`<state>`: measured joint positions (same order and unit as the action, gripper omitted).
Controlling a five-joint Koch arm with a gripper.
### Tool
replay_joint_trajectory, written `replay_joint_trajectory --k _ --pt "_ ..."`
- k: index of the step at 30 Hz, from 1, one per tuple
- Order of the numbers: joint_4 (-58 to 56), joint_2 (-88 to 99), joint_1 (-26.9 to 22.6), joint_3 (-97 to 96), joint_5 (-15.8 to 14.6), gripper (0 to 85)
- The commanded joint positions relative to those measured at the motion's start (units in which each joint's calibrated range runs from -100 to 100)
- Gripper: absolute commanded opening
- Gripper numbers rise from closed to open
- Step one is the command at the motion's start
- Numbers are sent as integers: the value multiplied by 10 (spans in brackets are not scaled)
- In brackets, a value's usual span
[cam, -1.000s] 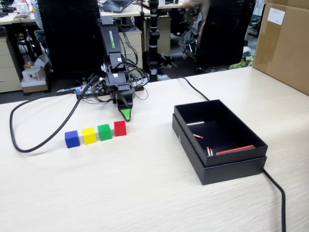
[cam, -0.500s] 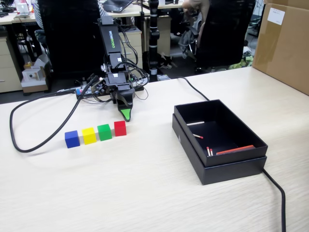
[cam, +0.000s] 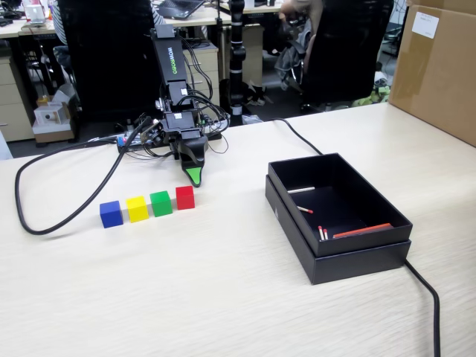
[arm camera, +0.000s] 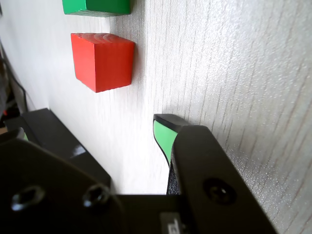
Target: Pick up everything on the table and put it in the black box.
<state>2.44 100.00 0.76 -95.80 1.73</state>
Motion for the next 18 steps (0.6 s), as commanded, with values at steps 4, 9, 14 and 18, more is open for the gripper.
replay_joint_trajectory --k 4,9,14,18 --pt "-21 0 -1 -11 1 499" --pt "-73 0 8 25 3 473" --pt "-286 0 17 180 3 473" --pt "-458 0 18 322 4 476"
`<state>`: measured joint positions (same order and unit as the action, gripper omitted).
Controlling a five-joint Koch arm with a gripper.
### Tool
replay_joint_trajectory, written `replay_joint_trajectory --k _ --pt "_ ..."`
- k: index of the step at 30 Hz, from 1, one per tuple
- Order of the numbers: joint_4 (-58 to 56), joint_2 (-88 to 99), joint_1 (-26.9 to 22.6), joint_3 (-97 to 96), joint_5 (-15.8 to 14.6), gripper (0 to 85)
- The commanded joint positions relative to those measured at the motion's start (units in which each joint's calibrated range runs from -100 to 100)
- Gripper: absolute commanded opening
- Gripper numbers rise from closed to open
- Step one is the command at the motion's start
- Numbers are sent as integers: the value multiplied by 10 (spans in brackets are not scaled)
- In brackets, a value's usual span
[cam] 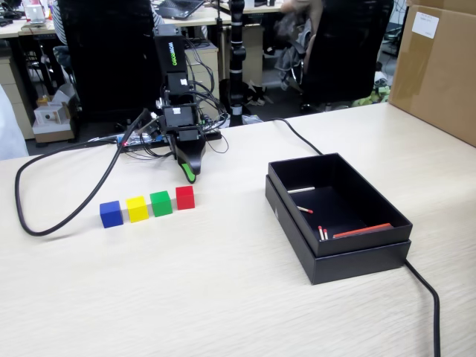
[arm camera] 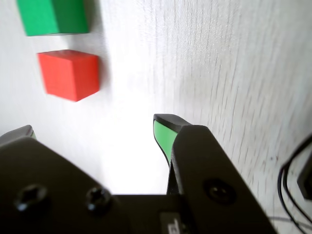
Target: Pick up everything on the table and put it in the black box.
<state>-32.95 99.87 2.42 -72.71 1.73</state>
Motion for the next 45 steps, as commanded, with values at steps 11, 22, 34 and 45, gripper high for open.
replay_joint_trajectory --k 11,22,34,45 --pt "-327 -191 105 464 156 448" --pt "-293 -577 212 665 237 449" --pt "-217 -824 220 725 249 447" --pt "-168 -911 209 713 236 372"
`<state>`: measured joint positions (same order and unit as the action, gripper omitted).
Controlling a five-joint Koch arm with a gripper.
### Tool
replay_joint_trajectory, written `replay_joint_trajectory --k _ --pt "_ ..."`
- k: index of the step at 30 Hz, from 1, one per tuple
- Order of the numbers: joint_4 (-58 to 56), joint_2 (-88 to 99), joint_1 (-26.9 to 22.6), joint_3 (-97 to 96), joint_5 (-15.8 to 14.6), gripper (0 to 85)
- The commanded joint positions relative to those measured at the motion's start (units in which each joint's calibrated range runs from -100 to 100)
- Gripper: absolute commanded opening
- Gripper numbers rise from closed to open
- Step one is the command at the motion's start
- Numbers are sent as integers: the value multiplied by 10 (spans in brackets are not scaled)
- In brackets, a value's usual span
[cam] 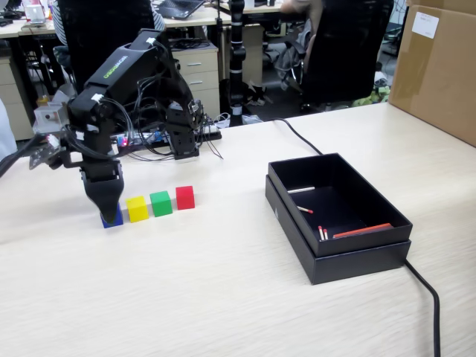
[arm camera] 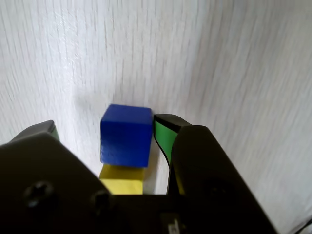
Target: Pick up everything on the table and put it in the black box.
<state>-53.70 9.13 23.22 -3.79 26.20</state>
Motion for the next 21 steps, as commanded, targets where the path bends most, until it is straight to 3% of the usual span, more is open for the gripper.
replay_joint_trajectory --k 1,4,8,10,21 --pt "57 -10 0 19 -9 352" --pt "85 -21 1 5 -10 328" --pt "86 -22 0 4 -21 182" --pt "86 -21 0 3 -23 149" --pt "86 11 7 6 -23 140"
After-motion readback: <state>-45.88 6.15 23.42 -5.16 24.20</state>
